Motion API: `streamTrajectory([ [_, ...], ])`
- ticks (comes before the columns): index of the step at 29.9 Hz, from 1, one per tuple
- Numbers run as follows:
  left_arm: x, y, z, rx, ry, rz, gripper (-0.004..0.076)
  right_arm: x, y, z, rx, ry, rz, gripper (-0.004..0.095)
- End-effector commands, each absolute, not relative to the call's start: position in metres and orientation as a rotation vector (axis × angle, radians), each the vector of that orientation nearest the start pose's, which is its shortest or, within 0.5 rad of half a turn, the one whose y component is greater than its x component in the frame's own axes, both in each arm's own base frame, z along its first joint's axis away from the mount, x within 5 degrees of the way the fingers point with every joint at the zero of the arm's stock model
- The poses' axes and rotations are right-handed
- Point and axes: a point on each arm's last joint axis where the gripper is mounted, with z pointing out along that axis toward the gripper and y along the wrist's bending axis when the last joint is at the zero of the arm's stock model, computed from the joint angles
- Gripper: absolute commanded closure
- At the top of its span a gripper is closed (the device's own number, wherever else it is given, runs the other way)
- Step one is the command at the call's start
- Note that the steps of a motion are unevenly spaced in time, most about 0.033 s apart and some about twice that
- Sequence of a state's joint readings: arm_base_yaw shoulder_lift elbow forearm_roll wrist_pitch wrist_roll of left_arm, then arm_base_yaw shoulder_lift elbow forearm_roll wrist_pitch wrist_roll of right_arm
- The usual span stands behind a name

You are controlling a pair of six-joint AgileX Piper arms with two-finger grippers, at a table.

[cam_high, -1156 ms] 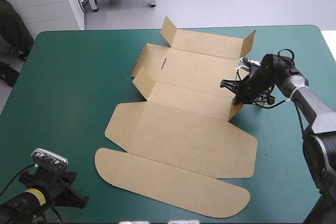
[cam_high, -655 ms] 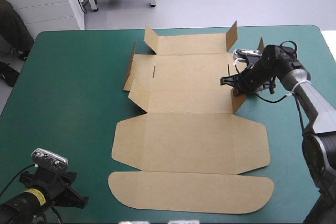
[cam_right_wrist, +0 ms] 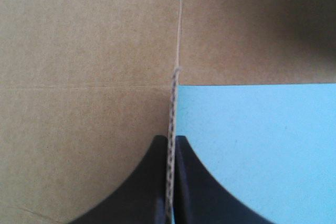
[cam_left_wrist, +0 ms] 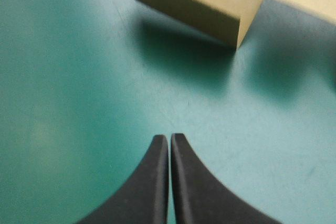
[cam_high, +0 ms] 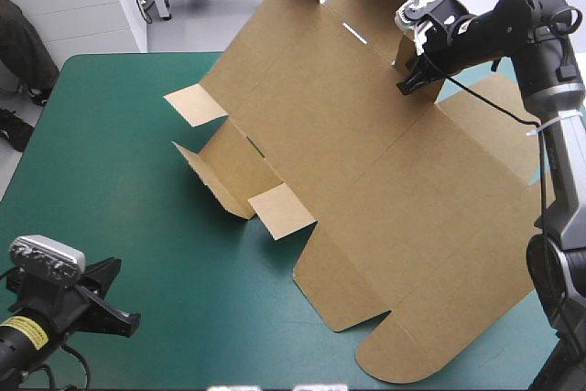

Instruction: Fold the box

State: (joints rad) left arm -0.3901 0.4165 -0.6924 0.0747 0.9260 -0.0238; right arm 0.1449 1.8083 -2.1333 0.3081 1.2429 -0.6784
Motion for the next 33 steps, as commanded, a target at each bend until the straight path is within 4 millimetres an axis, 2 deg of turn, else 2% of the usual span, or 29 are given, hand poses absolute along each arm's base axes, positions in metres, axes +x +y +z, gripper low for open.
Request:
streamTrajectory([
  [1,0.055,-0.016,0.373,0.366,1.913,-0.175,0.0731,0.355,0.096,0.479,-1.108,1.907,0.103,0.0928],
  [5,0.049,-0.014,0.391,0.351,1.846,-0.187,0.0731,0.350,0.120,0.478,-1.322,1.762,0.052,0.0928],
  [11,0.048,-0.014,0.392,0.350,1.847,-0.192,0.0731,0.344,0.154,0.474,-1.547,1.539,0.001,0.0928],
  [18,0.047,-0.015,0.391,0.346,1.863,-0.219,0.0731,0.356,0.176,0.446,-1.627,1.527,0.234,0.0928],
  [25,0.048,-0.014,0.391,0.348,1.866,-0.200,0.0731,0.379,0.192,0.406,-1.727,1.550,0.283,0.0928],
  [33,0.047,-0.014,0.391,0.347,1.867,-0.207,0.0731,0.390,0.208,0.385,-1.745,1.527,0.348,0.0919],
])
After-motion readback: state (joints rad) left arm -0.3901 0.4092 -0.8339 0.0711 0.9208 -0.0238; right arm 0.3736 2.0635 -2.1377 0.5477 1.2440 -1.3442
